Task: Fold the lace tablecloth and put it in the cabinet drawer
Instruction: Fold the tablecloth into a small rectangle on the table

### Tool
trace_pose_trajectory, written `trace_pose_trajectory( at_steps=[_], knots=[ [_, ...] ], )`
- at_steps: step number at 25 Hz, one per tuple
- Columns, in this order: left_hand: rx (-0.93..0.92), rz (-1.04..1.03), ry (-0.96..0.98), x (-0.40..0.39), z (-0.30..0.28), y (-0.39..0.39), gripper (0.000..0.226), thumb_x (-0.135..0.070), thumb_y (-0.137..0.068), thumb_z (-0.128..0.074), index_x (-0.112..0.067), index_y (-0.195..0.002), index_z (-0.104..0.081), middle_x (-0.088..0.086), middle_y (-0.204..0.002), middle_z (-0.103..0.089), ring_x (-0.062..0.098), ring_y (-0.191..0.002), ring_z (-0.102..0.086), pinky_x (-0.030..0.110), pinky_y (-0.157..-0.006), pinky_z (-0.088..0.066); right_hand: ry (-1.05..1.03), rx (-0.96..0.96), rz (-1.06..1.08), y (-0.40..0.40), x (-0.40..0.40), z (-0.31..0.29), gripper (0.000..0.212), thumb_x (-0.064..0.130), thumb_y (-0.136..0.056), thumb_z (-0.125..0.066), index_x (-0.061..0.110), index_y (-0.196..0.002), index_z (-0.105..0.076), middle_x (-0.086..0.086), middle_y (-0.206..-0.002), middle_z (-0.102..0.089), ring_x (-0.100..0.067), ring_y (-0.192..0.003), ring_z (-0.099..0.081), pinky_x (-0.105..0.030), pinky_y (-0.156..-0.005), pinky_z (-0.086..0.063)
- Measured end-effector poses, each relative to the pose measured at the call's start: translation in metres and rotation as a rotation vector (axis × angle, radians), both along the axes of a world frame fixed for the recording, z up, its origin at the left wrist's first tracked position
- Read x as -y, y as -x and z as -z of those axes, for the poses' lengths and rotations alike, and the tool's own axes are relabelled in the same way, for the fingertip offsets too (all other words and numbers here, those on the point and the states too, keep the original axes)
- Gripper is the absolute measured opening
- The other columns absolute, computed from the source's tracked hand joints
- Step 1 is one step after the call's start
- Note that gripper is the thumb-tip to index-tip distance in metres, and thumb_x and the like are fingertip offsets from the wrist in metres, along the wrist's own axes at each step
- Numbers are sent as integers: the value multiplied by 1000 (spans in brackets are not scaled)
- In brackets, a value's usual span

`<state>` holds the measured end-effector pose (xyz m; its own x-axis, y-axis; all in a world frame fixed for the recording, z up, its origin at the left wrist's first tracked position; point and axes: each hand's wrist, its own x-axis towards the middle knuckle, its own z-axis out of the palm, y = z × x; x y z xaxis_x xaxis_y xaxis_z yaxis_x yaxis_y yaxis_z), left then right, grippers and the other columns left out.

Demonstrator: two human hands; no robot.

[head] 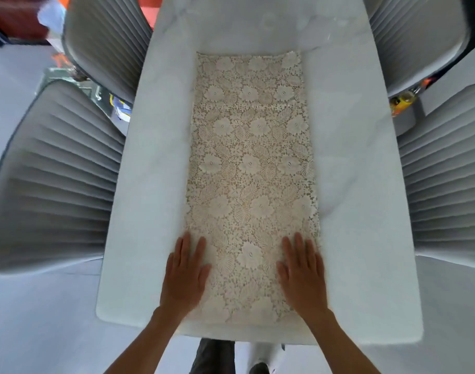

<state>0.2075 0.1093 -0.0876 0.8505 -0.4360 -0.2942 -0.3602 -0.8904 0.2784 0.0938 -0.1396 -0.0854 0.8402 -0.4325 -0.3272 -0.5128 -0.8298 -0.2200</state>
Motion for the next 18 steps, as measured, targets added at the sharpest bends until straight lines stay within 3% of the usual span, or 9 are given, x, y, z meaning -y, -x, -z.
trace_pose_trajectory(
  at_steps=[2, 5, 7, 9, 10, 11, 13, 16, 18],
  knots=[
    [-62, -172, 51, -10, -7, 24, 60, -44, -95, -38, -20, -150, -33, 18, -159, -22, 37, -145, -24, 50, -111, -32, -23, -39, 19, 28, 2, -3, 61, 37, -95, -51, 26, -151, -30, -8, -163, -15, -32, -148, -19, -47, -115, -27],
    [-116, -402, 164, -16, -14, 46, 59, -17, -89, -62, -19, -144, -41, 13, -145, -43, 34, -129, -42, 47, -105, -39, -65, -42, 158, 53, 12, -14, 52, 28, -87, -60, 23, -137, -46, -11, -156, -28, -35, -137, -35, -47, -101, -41],
    [-241, -687, 344, -14, -23, 43, 58, -12, -86, -65, -19, -139, -41, 7, -113, -59, 28, -96, -58, 41, -84, -52, -242, 54, 435, 52, 22, -20, 46, 18, -80, -64, 18, -124, -50, -13, -139, -44, -37, -117, -49, -44, -91, -46],
    [-366, -881, 444, -13, -27, 36, 34, -15, -86, -64, -15, -119, -54, 1, -80, -57, 20, -65, -56, 28, -57, -46, -462, 106, 672, 43, 35, -26, 40, 17, -79, -65, 14, -116, -50, -14, -116, -60, -35, -99, -61, -42, -84, -51],
    [-385, -899, 441, -15, -26, 35, 16, -16, -86, -64, -12, -100, -59, 1, -72, -53, 21, -58, -51, 25, -52, -40, -520, 92, 701, 41, 40, -26, 30, 18, -80, -65, 12, -107, -54, -14, -104, -66, -33, -90, -64, -43, -80, -54],
    [-399, -894, 438, -16, -25, 35, 11, -17, -85, -63, -7, -83, -58, 3, -67, -51, 23, -57, -48, 26, -51, -37, -548, 62, 692, 41, 43, -27, 18, 19, -81, -64, 11, -96, -57, -15, -94, -70, -33, -83, -66, -45, -77, -57],
    [-398, -894, 441, -20, -21, 37, 20, -17, -85, -61, -2, -73, -56, 6, -63, -53, 23, -60, -48, 28, -53, -37, -548, 8, 657, 45, 45, -24, 11, 19, -83, -62, 9, -84, -59, -16, -85, -70, -34, -79, -67, -46, -74, -58],
    [-434, -941, 475, -28, -24, 49, 6, -15, -86, -61, -11, -83, -62, 6, -77, -65, 27, -69, -61, 27, -55, -47, -598, 6, 679, 58, 40, -26, 13, 14, -85, -61, 6, -94, -55, -15, -84, -68, -31, -71, -65, -41, -65, -55],
    [-451, -959, 515, -34, -27, 58, 11, -13, -86, -63, -14, -97, -61, 8, -92, -67, 28, -78, -67, 27, -55, -50, -665, 31, 711, 67, 37, -27, 21, 7, -83, -62, 7, -101, -50, -14, -80, -67, -25, -59, -61, -35, -53, -50]
  ],
)
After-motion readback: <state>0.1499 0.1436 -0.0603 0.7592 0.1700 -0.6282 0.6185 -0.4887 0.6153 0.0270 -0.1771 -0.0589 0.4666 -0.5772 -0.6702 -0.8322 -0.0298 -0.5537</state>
